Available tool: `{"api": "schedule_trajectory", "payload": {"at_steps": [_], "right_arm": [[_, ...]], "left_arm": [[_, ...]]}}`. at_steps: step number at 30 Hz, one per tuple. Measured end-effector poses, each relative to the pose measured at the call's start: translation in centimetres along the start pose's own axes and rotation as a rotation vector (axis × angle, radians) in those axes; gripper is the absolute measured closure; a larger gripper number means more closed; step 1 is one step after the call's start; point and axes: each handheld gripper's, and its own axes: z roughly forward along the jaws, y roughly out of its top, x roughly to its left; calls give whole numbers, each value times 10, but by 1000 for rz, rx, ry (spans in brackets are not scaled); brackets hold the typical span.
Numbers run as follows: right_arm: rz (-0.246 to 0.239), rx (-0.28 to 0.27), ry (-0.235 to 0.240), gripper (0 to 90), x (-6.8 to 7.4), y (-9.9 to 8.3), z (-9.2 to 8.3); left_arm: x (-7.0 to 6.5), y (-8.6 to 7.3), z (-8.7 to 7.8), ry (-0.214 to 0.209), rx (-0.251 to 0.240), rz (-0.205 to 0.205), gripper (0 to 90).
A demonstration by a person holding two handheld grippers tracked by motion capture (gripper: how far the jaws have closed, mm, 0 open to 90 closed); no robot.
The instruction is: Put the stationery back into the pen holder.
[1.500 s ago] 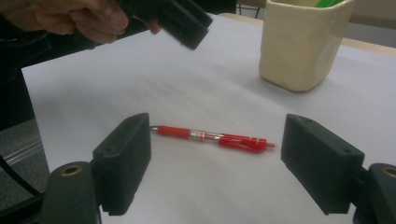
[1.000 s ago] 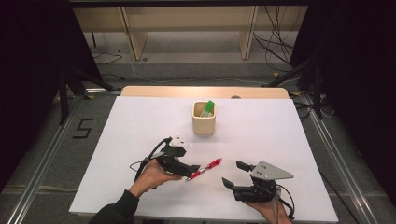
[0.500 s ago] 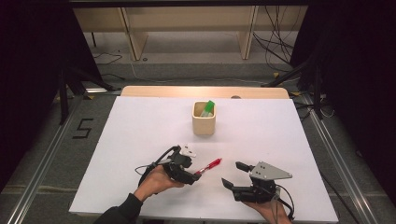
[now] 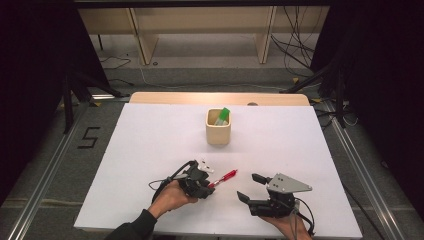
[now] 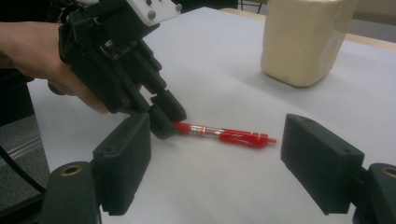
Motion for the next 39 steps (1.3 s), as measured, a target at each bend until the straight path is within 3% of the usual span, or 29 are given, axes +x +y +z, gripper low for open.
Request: {"api": "schedule_trajectory", "payload": {"at_steps": [10,18,26,31,39], "right_arm": [[0,1,-1,255,0,0,0],[-1,-1,-9,258,0,0,0],[-5,1,-10,261,0,0,0],[-6,-2,-10,261,0,0,0],[-11,1,-13,261,1,0,0]], "left_arm": [[-1,2,3,10,4,8,679],[-4,6,3,48,53,46,755],[-6,8,3,55,66,51,796],[-3,7,3,38,41,24,800],[8,6,-2,-27,32,-10,800]]}}
